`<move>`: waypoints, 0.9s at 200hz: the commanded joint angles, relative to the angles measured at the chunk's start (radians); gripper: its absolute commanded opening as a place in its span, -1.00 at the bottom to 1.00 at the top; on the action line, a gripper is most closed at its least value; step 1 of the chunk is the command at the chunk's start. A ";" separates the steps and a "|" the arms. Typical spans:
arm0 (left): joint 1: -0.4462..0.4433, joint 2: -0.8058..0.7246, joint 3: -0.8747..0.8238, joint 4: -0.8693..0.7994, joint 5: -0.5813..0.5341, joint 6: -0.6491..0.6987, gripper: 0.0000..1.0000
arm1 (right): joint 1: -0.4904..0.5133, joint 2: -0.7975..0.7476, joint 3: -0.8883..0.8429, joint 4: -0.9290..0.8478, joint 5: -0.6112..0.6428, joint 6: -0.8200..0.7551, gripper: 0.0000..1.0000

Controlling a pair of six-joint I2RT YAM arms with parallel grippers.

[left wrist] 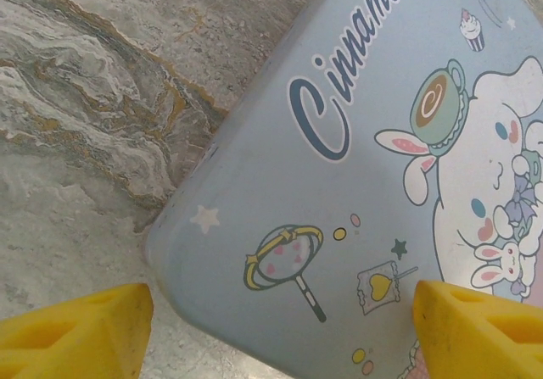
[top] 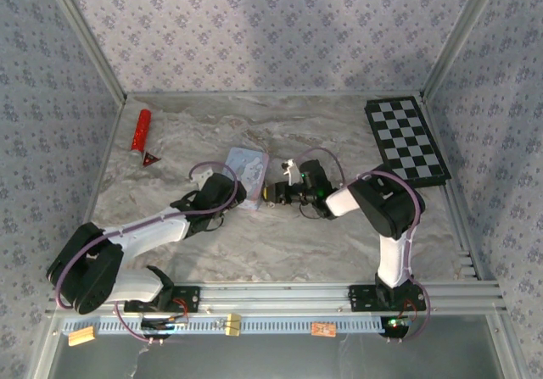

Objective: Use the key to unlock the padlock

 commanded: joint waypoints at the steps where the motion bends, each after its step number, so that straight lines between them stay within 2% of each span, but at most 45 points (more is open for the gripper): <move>1: 0.012 0.008 0.013 -0.042 0.000 0.024 0.59 | 0.030 0.045 0.016 -0.120 0.003 -0.035 -0.32; 26: 0.016 0.004 0.013 -0.048 0.000 0.026 0.59 | 0.043 0.045 0.022 -0.134 0.006 -0.043 -0.38; 64: 0.023 -0.002 0.010 -0.051 -0.003 0.024 0.59 | 0.046 0.013 -0.010 -0.121 0.033 -0.034 -0.58; 88: 0.025 -0.005 0.008 -0.054 -0.005 0.026 0.59 | 0.041 0.000 -0.032 -0.064 0.034 0.013 -0.71; 115: 0.026 -0.007 0.008 -0.055 -0.007 0.024 0.59 | 0.040 0.010 -0.038 0.029 0.009 0.091 -0.78; 130: 0.028 -0.008 0.009 -0.057 -0.007 0.024 0.59 | 0.040 0.023 -0.042 0.078 -0.005 0.138 -0.77; 152: 0.030 -0.009 0.008 -0.058 -0.008 0.025 0.59 | 0.038 0.037 -0.067 0.132 -0.026 0.162 -0.49; 180: 0.033 -0.008 0.008 -0.057 -0.004 0.028 0.60 | 0.033 0.040 -0.103 0.140 -0.043 0.169 -0.37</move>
